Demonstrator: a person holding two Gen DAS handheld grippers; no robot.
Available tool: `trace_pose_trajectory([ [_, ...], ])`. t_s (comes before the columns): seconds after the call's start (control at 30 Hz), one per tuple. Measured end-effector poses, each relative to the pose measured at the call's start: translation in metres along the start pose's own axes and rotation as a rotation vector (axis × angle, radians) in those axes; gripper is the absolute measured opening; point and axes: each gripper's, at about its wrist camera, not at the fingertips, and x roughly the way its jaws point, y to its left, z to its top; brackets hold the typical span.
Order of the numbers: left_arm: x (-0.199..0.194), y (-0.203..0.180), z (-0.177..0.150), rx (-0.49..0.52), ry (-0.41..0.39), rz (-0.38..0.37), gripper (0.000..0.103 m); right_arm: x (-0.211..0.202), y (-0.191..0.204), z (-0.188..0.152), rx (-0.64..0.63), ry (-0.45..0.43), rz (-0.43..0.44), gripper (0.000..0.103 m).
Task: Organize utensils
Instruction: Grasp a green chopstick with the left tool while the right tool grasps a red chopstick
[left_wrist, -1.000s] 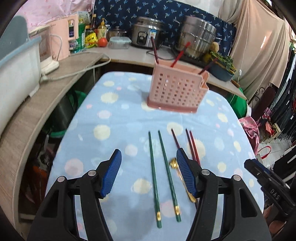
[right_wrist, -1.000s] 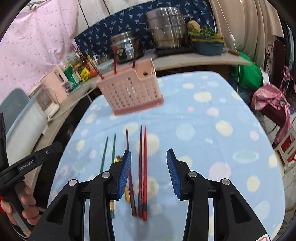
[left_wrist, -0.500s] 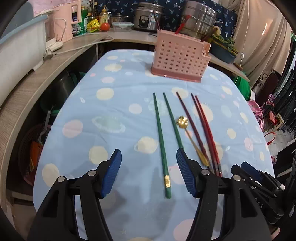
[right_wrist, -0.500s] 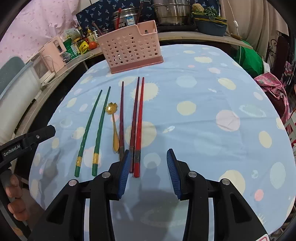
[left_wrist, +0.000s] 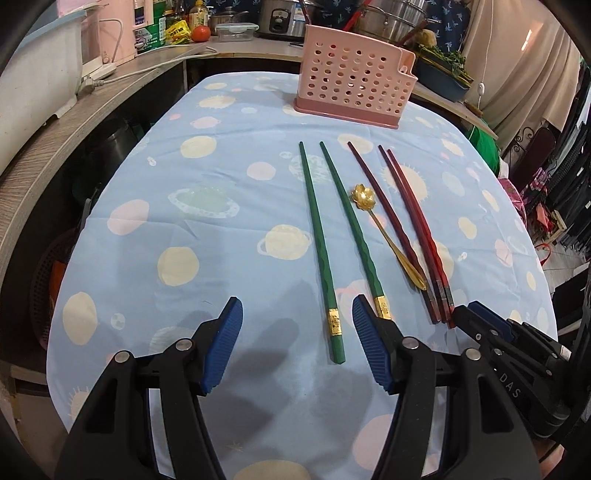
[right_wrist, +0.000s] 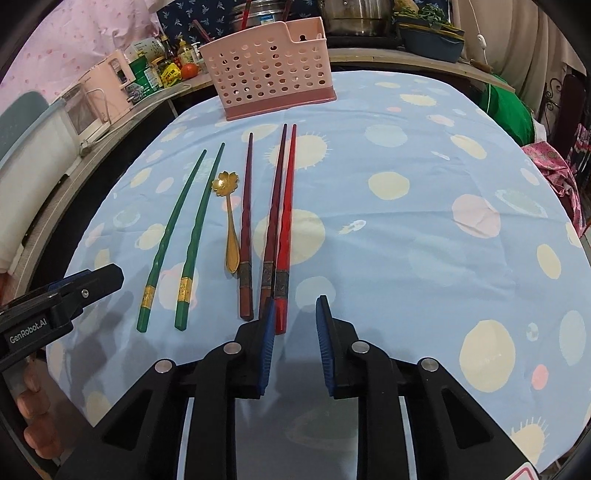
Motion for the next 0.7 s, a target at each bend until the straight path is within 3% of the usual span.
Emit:
trace_pose_trajectory([
  [0.6, 0.022, -0.010, -0.011, 0.039, 0.047, 0.025, 0.058, 0.009, 0.006, 0.004, -0.022, 0.001, -0.003, 0.012],
  [0.7, 0.026, -0.008, -0.012, 0.036, 0.056, 0.032, 0.053, 0.009, 0.006, 0.004, -0.030, -0.002, -0.010, 0.011],
])
